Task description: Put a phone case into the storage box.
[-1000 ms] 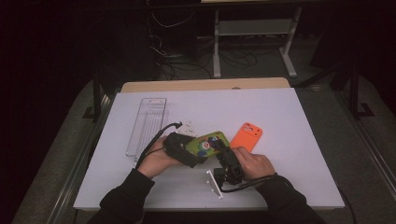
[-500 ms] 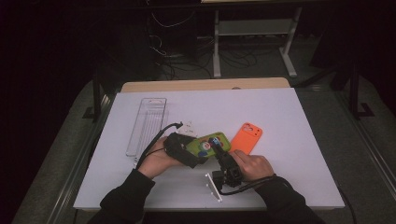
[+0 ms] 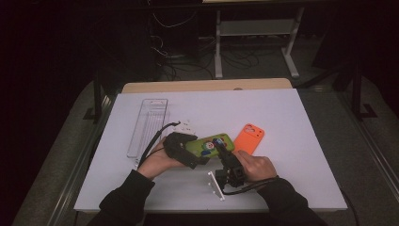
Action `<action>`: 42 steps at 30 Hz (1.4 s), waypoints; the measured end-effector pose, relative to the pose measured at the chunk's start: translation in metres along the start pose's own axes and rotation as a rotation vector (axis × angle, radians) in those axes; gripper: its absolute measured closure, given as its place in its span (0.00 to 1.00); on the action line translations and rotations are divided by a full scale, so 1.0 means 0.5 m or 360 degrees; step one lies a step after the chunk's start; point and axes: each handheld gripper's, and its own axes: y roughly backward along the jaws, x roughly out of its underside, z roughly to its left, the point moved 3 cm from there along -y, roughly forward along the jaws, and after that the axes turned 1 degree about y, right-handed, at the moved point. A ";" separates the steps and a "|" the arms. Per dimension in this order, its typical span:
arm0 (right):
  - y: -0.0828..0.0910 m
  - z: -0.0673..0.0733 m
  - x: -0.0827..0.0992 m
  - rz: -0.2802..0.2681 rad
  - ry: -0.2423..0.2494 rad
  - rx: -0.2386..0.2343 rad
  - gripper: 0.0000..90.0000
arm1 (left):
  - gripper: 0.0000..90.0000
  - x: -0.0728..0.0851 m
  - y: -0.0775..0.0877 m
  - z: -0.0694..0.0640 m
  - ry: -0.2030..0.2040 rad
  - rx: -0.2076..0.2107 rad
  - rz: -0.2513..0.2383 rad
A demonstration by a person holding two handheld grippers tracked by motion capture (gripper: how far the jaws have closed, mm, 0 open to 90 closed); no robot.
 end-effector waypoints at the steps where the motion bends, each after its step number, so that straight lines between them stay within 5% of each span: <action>1: -0.001 -0.001 0.002 0.0006 -0.0024 -0.0004 0.84 | 0.01 -0.001 0.002 0.002 0.0012 0.0002 -0.0013; 7: -0.005 -0.012 0.014 0.0038 -0.0154 -0.0059 0.84 | 0.00 -0.002 0.012 0.008 0.0021 0.0001 -0.0089; 18: -0.011 -0.036 0.043 0.0068 -0.0598 -0.0227 0.84 | 0.00 -0.004 0.013 0.012 -0.0010 -0.0012 -0.0101; 22: -0.011 -0.041 0.049 0.0063 -0.0914 -0.0333 0.84 | 0.00 -0.002 0.013 0.011 0.0024 -0.0011 -0.0095; 23: -0.011 -0.043 0.051 0.0060 -0.0968 -0.0355 0.84 | 0.00 -0.003 0.011 0.007 0.0057 -0.0009 -0.0117; 30: -0.016 -0.057 0.065 0.0024 -0.1301 -0.0491 0.84 | 0.00 -0.002 0.012 0.012 -0.0035 -0.0050 -0.0076; 42: -0.028 -0.070 0.105 -0.0016 -0.1916 -0.0758 0.84 | 0.00 -0.001 0.012 0.010 0.0006 -0.0099 -0.0086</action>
